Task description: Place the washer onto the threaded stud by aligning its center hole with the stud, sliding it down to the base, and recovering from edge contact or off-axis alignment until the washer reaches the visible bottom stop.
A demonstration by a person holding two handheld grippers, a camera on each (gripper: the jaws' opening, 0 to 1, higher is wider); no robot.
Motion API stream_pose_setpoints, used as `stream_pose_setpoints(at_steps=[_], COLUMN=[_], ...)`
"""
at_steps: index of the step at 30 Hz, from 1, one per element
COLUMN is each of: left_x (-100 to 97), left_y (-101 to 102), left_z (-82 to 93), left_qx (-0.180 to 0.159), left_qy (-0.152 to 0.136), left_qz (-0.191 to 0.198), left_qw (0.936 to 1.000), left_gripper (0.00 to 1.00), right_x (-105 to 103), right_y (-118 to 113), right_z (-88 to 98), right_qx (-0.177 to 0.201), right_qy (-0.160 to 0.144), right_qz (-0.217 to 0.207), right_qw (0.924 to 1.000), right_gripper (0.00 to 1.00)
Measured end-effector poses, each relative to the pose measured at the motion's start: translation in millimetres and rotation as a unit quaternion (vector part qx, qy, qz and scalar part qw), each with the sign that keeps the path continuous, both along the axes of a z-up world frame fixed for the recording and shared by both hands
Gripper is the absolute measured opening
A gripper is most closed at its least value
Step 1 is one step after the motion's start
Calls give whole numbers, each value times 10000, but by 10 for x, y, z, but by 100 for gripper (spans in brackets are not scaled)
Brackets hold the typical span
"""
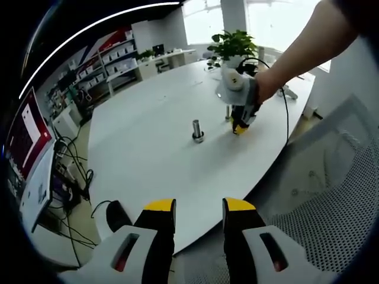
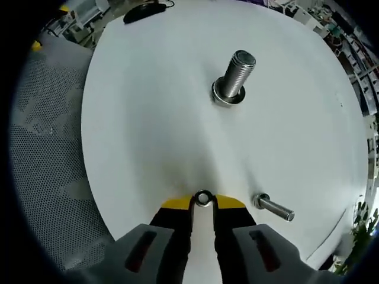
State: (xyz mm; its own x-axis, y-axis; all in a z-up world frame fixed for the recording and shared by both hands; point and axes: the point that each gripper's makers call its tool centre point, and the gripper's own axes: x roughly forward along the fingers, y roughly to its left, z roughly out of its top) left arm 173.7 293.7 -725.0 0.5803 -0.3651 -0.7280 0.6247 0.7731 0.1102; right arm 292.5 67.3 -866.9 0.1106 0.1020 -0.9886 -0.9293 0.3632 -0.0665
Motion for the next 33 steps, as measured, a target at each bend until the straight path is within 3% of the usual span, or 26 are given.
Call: stream_pose_setpoints(at_steps=[2,7,13,20,33], left_x=[0,0,2,-8,-12], left_y=[0,7,8,0,1], left_z=[0,7,0,-1,-7], left_qx=[-2,-1,1,7,30], left_qy=[0,-6,-1,7,24], left_qz=[1,18,15,-7,-16], left_qw=[10000,10000,10000,10000,10000], left_gripper=[30,30,30,30,30], right_x=[7,16,20,6,167], right_y=[-7,-31,-58,-116,-347], right_z=[-1,5,0,25,229], right_qx=[145,612,848,815,944], right_qy=[59,-151,-338,-324,-489], right_qz=[-370,-446,-701,-824,-1208], right_qw=[9992,9970,9934,9927,9870], right_gripper=[15,15,14,14,14])
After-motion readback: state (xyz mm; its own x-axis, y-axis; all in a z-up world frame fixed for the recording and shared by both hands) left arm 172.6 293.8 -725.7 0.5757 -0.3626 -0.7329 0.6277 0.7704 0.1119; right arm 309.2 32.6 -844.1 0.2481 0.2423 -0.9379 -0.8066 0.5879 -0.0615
